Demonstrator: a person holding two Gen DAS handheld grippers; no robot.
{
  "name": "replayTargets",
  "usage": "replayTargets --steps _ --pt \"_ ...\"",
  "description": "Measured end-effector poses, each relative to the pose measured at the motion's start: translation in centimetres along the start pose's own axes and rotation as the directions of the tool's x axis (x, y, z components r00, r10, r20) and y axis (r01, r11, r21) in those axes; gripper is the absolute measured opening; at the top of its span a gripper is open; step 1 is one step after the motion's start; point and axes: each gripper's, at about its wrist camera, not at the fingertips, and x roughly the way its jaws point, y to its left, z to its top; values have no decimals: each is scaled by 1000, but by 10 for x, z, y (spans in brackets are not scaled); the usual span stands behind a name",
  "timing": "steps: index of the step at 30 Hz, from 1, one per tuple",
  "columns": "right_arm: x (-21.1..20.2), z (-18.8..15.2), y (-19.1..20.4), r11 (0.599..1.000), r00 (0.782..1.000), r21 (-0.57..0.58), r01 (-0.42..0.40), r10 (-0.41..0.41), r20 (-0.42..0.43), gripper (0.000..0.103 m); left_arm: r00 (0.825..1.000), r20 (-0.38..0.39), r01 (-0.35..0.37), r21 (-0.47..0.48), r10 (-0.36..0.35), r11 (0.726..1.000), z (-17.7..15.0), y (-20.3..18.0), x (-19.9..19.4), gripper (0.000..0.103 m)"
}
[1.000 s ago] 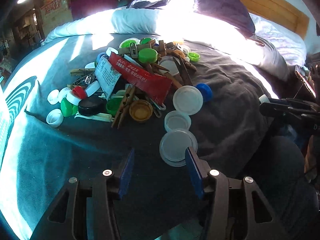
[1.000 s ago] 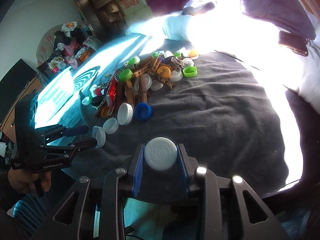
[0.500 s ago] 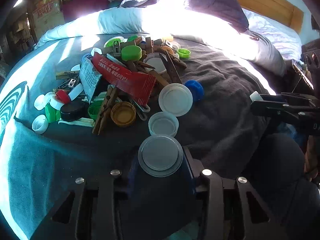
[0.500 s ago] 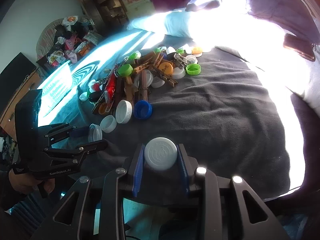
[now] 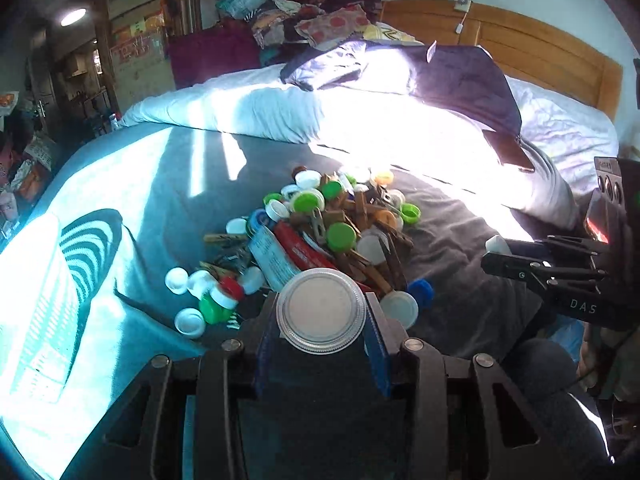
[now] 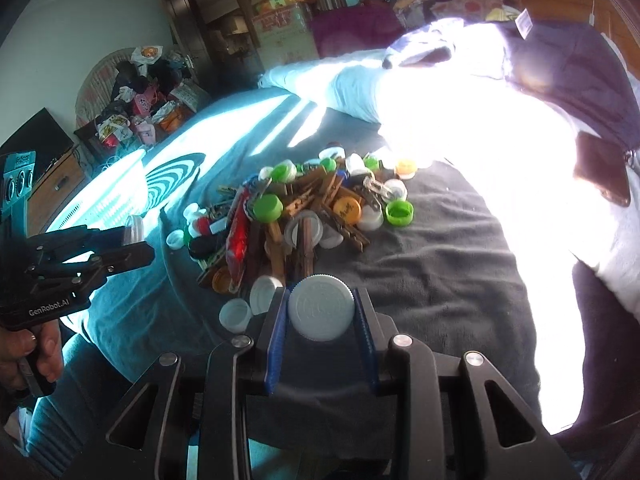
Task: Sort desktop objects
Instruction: 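Carry both held caps over the teal basket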
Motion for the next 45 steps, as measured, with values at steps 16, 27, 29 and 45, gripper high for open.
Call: replayTargets --steps 16,27,29,45 --pt "20 144 100 991 991 -129 -38 53 122 31 981 8 -192 -166 196 967 58 144 -41 41" --pt "51 205 258 934 966 -300 -193 234 110 31 927 -43 -369 -298 374 880 41 286 -111 41" --pt "56 210 288 917 959 -332 -220 266 100 31 916 -58 -393 -314 396 864 35 310 -124 41" --pt "130 219 442 809 931 -460 -365 323 -171 31 903 -332 -392 -380 272 838 -15 423 -105 41"
